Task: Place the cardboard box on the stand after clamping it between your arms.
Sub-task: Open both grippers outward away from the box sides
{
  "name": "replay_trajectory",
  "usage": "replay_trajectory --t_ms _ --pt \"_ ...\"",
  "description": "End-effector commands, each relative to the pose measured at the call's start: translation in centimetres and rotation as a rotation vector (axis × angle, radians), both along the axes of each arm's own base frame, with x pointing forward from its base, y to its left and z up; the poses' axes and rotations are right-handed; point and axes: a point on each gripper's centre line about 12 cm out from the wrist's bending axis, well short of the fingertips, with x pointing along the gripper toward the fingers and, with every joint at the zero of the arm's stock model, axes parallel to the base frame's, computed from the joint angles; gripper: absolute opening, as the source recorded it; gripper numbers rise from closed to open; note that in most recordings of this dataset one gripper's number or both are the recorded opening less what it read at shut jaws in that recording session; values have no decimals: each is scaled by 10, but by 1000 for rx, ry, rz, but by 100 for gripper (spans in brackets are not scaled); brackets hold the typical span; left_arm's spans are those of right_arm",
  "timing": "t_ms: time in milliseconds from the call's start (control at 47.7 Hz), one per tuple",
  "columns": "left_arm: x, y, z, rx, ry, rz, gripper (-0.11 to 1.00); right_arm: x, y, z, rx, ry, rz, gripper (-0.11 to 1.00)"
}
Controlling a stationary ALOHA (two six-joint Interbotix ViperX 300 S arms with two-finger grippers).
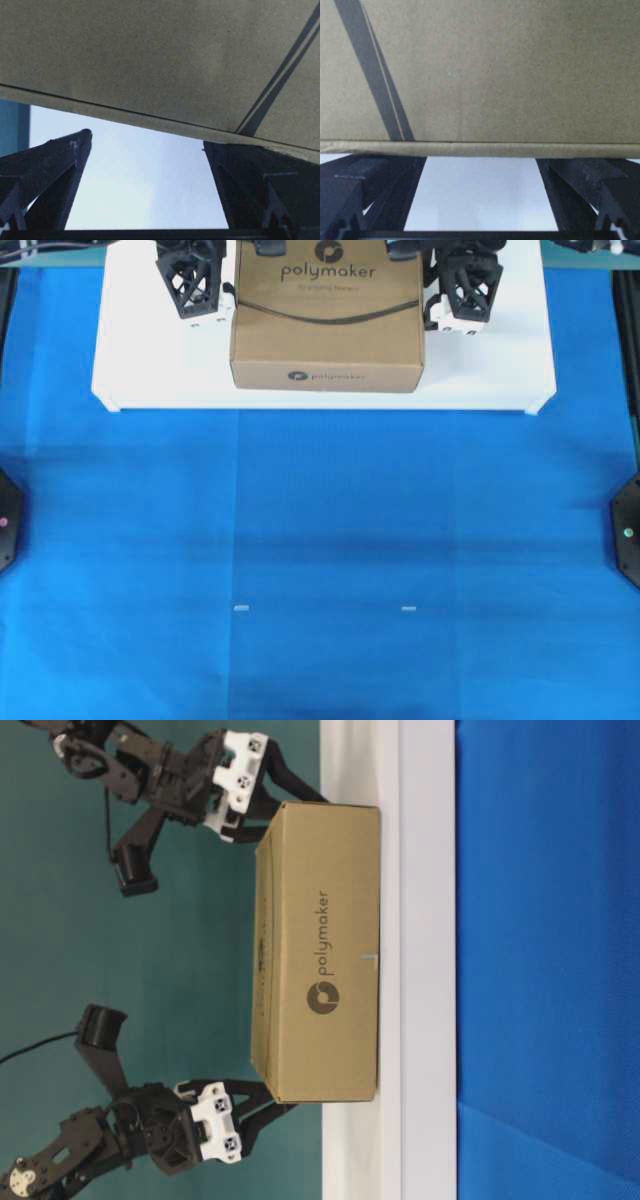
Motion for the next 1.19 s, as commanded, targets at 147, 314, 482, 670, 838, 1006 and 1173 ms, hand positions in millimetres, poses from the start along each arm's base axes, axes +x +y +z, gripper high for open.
replay_trajectory --t_ms 147,314,482,670,838,1006,1173 --pt "-10 6 24 36 -77 42 87 -4 2 20 -38 -42 23 98" --pt "-25 12 23 32 -70 75 87 -12 -2 23 -40 -41 12 98" --pt "-37 7 17 19 -51 84 87 -26 -3 27 -33 -36 -14 98" --pt "-57 -8 25 51 -37 41 87 -44 10 44 -37 -53 -33 98" --pt "-77 -30 54 105 -106 32 87 -61 35 72 -46 -137 -76 98" --pt "-80 -69 88 188 -247 -37 87 -62 67 98 -42 -302 -113 98" --pt "-72 -106 103 214 -423 -91 87 -58 100 111 -72 -417 -107 98"
